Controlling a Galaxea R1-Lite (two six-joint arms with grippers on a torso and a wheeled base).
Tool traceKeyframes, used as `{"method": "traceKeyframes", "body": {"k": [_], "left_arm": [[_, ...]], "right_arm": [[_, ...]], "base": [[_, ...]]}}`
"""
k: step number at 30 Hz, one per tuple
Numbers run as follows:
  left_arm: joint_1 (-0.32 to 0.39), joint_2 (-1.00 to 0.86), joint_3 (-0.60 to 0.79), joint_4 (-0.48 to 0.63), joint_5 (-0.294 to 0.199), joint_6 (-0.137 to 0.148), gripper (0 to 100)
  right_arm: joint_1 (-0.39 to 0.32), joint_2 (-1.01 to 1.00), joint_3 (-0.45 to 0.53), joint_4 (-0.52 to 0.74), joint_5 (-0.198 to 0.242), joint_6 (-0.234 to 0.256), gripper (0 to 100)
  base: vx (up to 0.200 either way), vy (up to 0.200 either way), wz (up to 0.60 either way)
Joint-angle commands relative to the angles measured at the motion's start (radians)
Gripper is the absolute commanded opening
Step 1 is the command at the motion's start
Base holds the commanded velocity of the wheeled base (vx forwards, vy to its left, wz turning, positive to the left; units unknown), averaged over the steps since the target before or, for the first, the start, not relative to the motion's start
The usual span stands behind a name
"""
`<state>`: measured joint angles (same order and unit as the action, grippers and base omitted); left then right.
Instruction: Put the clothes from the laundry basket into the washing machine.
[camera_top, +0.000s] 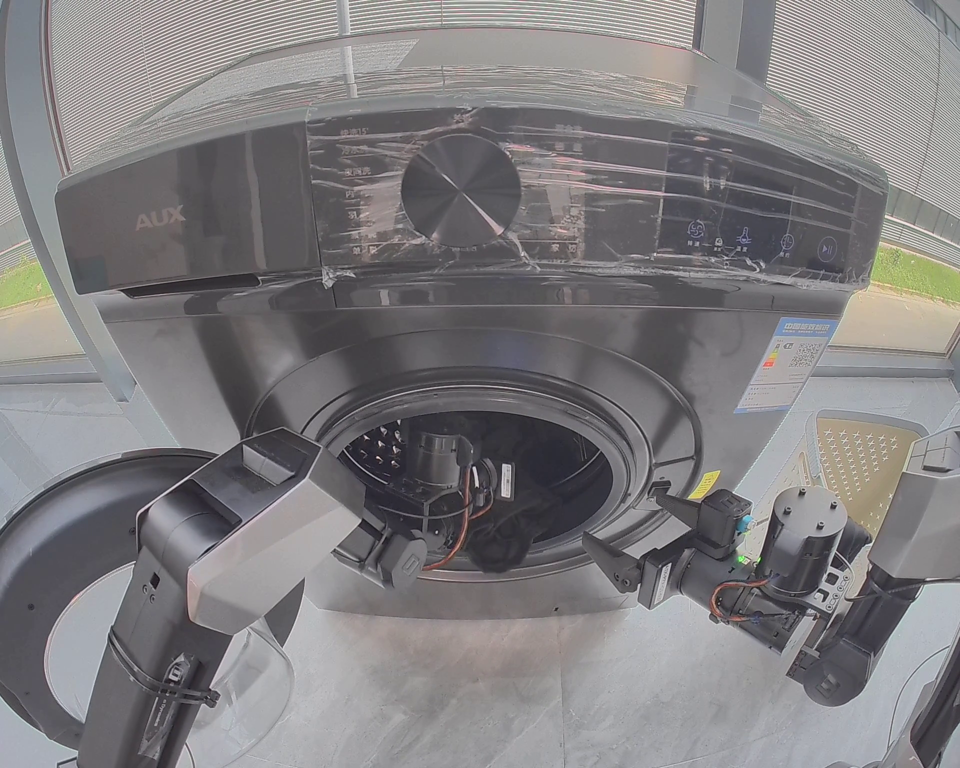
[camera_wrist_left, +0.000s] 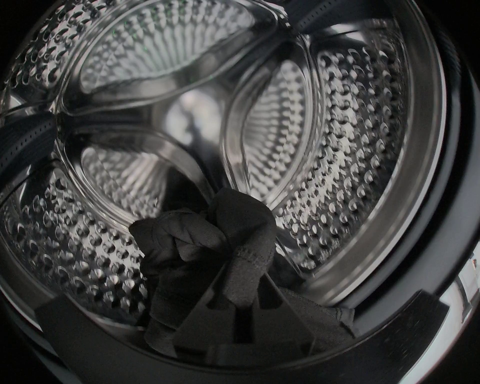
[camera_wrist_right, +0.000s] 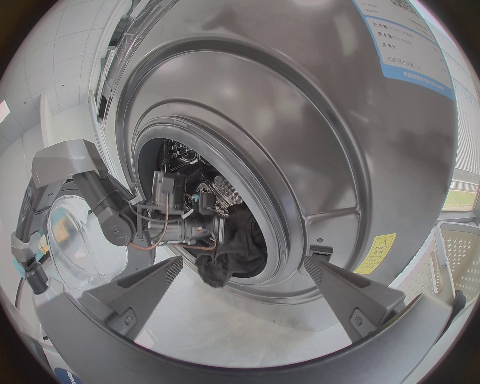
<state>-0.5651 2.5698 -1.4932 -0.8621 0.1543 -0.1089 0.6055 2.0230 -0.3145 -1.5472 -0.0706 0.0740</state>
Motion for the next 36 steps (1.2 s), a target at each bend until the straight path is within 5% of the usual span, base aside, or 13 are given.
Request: {"method": "traceKeyframes", "body": {"k": [1,15,32,33,36], "left_arm": [[0.030,0.043,-0.117,-0.020,0.034,-0.005,0],[0.063,0.128,-0.348,-0.029,0.087,0.000,0],[0.068,0.156,-0.389,-0.021,0.085,0.006,0],[0.068,0.156,-0.389,-0.026,0.085,0.006,100],[0.065,0.155,-0.381,-0.029,0.085,0.003,100]], "right_arm": [[0.002,0.002,0.000,-0.001,0.000,0.000,100],[0.002,0.002,0.000,-0.001,0.000,0.000,100],[0.002,0.002,0.000,-0.001,0.000,0.000,100],[0.002,0.002,0.002,-0.001,0.000,0.001,100],[0.002,0.002,0.002,-0.001,0.000,0.001,100]], "base": [[0.000,0.000,0.00],[0.000,0.000,0.00],[0.000,0.000,0.00],[0.000,0.000,0.00],[0.000,0.000,0.00]]}}
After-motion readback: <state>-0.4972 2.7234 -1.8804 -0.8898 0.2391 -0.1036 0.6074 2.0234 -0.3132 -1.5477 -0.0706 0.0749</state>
